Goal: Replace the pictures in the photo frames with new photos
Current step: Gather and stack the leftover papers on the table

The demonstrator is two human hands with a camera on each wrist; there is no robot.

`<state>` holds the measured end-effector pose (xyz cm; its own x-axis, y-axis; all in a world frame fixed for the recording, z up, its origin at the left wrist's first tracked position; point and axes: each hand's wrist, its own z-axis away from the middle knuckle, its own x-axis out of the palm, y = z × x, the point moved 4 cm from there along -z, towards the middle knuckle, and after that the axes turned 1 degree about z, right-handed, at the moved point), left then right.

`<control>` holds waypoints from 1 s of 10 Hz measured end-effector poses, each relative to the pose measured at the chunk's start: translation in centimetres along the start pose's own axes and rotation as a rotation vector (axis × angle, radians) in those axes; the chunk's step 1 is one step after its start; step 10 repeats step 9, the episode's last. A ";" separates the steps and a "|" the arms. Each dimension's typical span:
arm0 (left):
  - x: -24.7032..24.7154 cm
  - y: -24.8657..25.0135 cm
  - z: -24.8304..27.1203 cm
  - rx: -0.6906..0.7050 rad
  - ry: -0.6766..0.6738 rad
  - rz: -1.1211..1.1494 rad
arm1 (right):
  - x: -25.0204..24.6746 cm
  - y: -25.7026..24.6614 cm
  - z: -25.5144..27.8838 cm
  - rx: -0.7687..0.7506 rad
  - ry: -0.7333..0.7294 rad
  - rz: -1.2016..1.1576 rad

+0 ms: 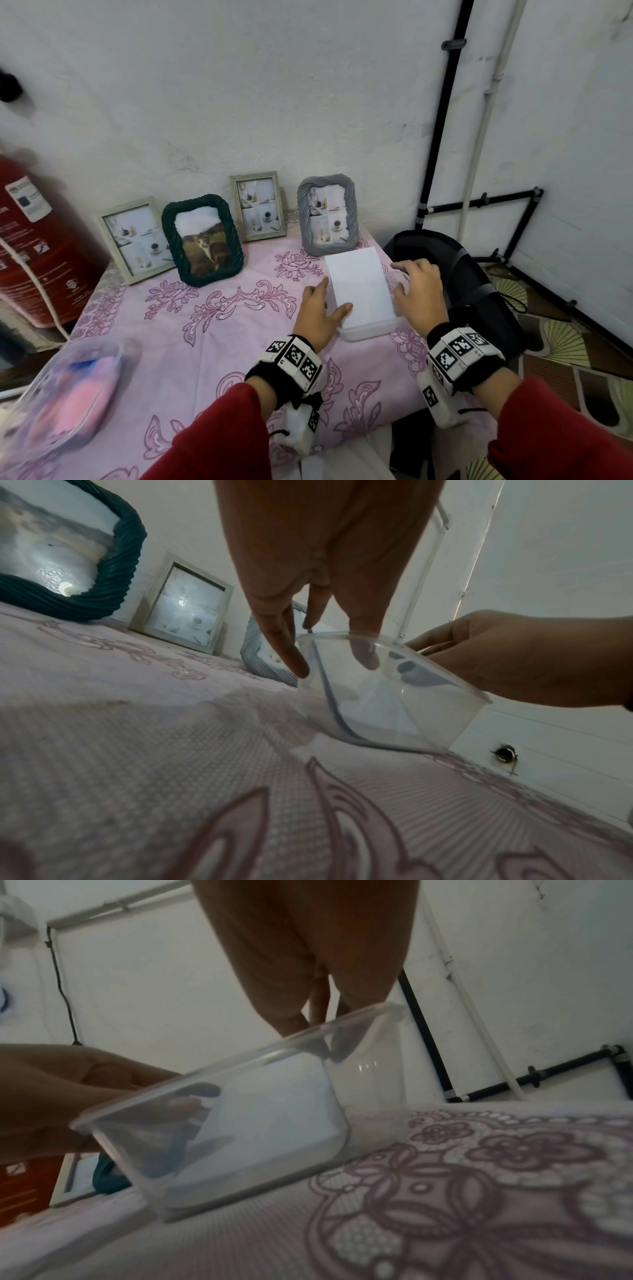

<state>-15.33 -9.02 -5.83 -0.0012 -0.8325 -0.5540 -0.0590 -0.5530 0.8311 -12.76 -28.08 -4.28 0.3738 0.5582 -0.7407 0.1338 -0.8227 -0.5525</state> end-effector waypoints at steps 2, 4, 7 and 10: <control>-0.4 -0.8 -0.3 -0.076 0.110 0.117 | 0.3 1.7 0.0 0.204 -0.061 -0.054; -1.2 -1.3 -1.1 -0.077 0.143 0.168 | 0.9 1.6 -0.7 0.222 -0.096 -0.249; -1.8 -1.6 -0.7 -0.078 0.104 0.159 | 1.0 1.0 -0.3 0.294 -0.155 -0.348; -3.5 -1.9 2.8 -0.039 0.237 0.197 | -1.1 -0.4 3.9 0.289 0.129 -0.308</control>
